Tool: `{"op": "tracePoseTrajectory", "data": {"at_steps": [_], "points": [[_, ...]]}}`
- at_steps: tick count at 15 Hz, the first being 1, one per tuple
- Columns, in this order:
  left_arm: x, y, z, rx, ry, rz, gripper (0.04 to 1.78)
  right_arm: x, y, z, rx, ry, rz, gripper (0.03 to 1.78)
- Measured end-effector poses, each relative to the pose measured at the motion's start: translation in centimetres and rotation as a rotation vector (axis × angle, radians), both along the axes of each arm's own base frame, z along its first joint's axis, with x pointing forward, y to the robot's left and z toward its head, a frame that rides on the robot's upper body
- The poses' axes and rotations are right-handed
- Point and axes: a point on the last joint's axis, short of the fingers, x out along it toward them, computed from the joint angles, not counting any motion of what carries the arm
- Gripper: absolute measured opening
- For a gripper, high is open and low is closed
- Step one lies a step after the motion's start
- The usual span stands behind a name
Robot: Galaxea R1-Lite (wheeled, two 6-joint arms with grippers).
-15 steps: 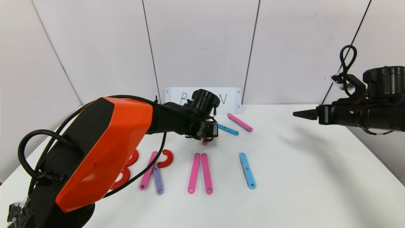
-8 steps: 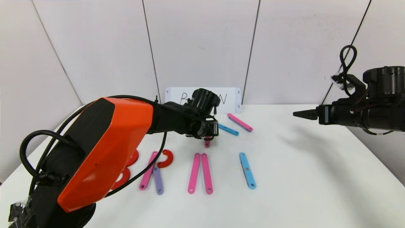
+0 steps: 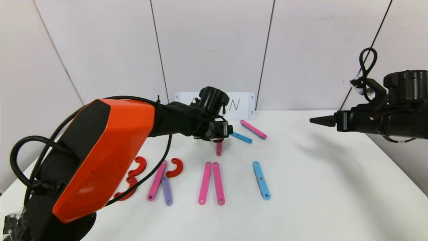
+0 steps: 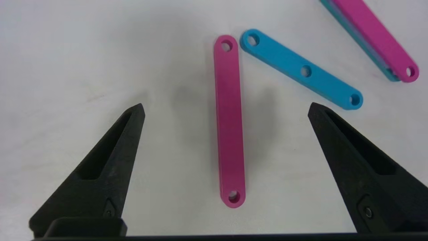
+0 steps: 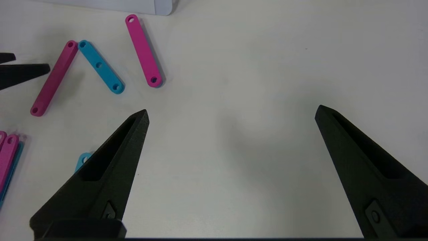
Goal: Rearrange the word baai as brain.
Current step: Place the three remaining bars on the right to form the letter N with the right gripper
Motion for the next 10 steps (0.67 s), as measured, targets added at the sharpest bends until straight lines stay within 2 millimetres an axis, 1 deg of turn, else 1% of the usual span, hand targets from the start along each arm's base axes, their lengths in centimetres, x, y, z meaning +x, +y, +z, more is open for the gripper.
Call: {"op": "tracePoseTrajectory", "data": {"at_steps": [3,6,8,10], "points": [[0.3,2.8,3.0,-0.02,-0.03,0.037,1.74,0.0,0.1,0.1,-0.005,-0.007,0.005,1.74],[0.1,5.7,6.0,-0.027,-0.055,0.05,1.74,0.0,0.7,0.3,-0.014,-0.016,0.02,1.74],[-0.3,8.1,7.9,-0.033,-0.039,0.03,1.74,-0.1,1.3,0.5,-0.014,-0.024,0.036,1.74],[-1.0,11.1,9.8,-0.032,-0.022,-0.011,1.74,-0.2,2.2,0.9,-0.01,-0.032,0.057,1.74]]}}
